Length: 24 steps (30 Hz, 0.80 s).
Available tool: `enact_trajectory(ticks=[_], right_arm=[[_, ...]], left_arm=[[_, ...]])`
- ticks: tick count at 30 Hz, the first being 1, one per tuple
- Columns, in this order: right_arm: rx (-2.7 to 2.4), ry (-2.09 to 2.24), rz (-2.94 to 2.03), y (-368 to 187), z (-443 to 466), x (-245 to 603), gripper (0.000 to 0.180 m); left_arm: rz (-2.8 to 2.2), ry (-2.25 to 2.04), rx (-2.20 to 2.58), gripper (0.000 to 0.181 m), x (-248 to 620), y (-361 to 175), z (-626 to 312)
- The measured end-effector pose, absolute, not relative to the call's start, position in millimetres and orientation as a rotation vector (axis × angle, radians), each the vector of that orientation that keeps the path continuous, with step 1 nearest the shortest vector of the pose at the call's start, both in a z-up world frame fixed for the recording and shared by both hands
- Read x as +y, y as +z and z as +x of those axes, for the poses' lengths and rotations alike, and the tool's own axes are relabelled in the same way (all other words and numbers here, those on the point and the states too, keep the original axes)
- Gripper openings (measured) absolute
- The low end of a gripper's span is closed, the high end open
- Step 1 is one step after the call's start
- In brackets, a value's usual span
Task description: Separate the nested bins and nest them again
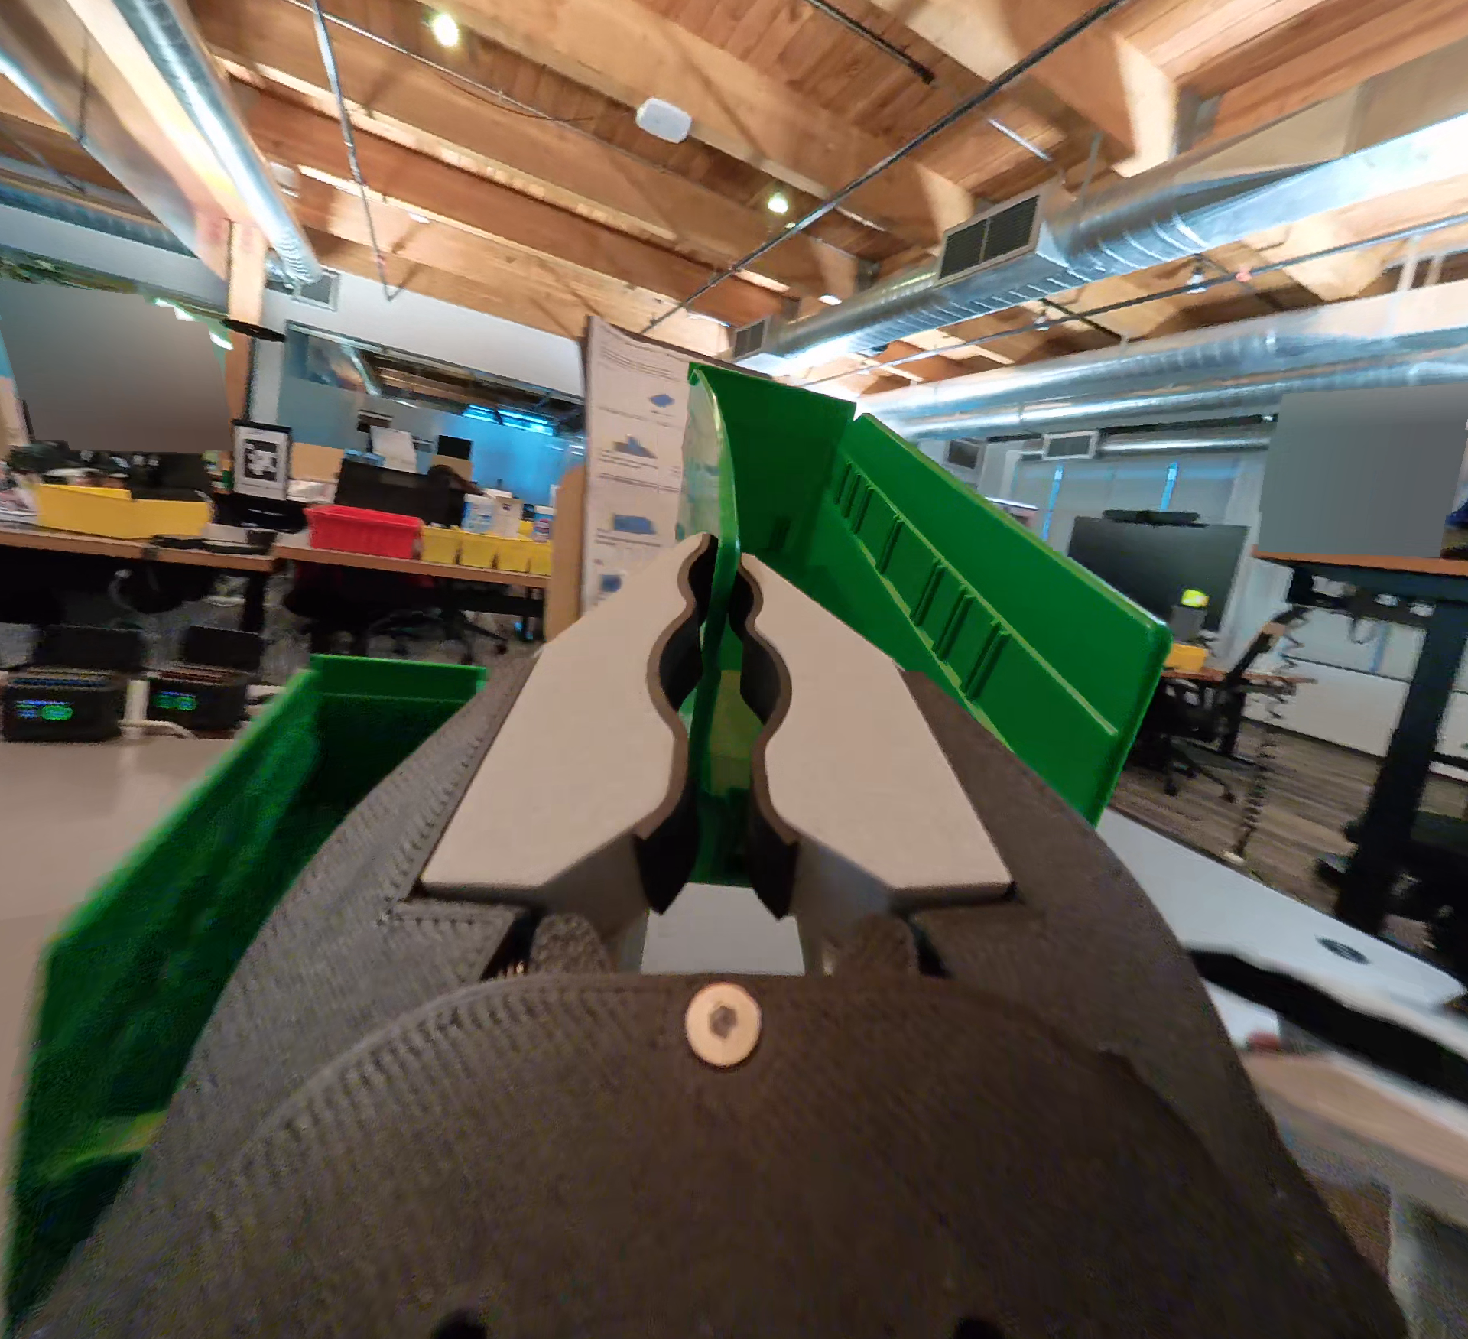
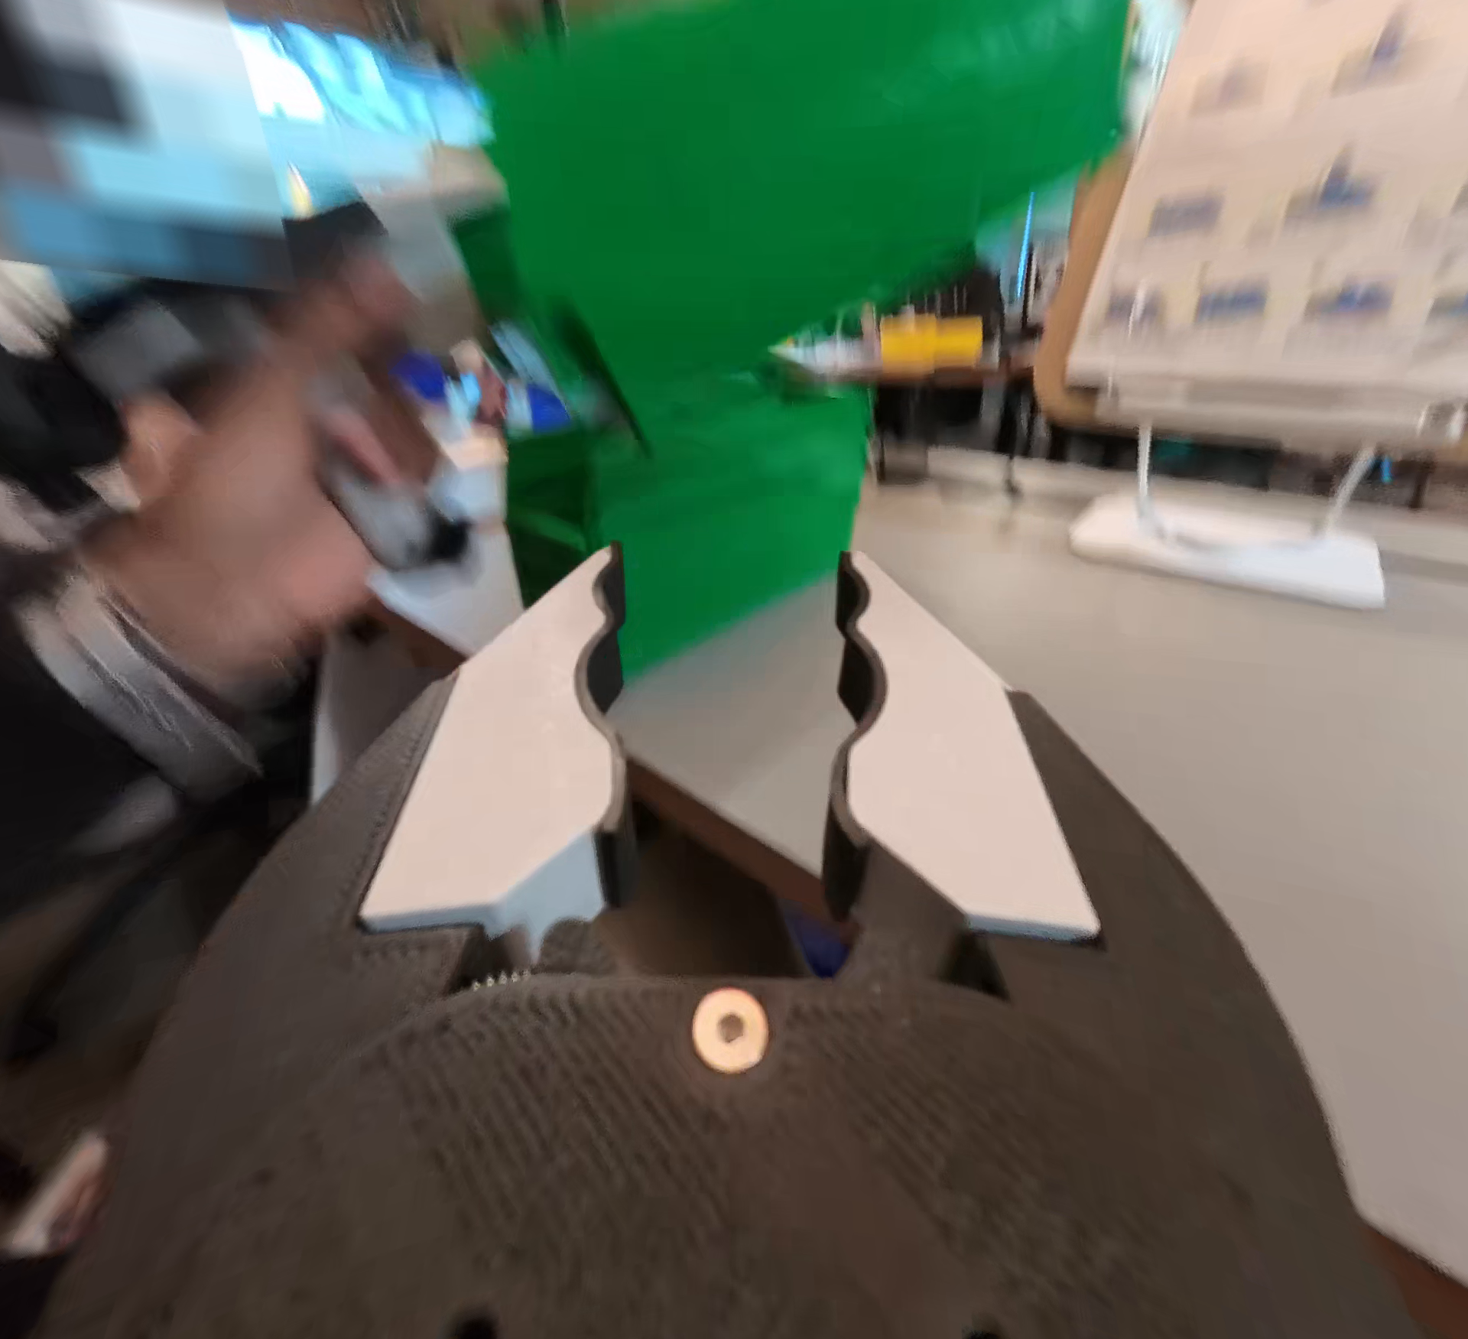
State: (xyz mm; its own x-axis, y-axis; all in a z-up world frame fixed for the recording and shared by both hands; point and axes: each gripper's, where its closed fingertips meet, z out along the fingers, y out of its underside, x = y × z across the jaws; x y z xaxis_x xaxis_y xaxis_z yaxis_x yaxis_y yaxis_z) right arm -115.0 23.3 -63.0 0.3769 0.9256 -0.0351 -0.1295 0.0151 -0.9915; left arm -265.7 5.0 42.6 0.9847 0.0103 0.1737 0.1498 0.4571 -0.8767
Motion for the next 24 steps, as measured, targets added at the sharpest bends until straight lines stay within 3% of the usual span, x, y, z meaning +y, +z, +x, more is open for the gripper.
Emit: enact_trajectory(ticks=[4,10,11,13,24], right_arm=[[-0.738,1.002,-1.209,-30,-100,14,0.054],[-0.646,0.984,-1.451,-66,-89,44,0.058],[-0.65,0.989,-1.479,-73,-88,47,0.056],[-0.622,1.018,-1.524,-81,-81,60,0.034],[-0.625,0.921,-1.66,-114,-68,118,0.0]], left_arm=[[-1.174,-0.126,-0.061,0.0,30,20,-208],[-1.283,-0.124,0.01,0.0,52,-26,-150],[-1.292,-0.118,0.016,0.0,53,-31,-147],[-1.293,-0.132,0.009,0.002,52,-37,-144],[-1.365,-0.257,0.174,0.035,55,-64,-103]])
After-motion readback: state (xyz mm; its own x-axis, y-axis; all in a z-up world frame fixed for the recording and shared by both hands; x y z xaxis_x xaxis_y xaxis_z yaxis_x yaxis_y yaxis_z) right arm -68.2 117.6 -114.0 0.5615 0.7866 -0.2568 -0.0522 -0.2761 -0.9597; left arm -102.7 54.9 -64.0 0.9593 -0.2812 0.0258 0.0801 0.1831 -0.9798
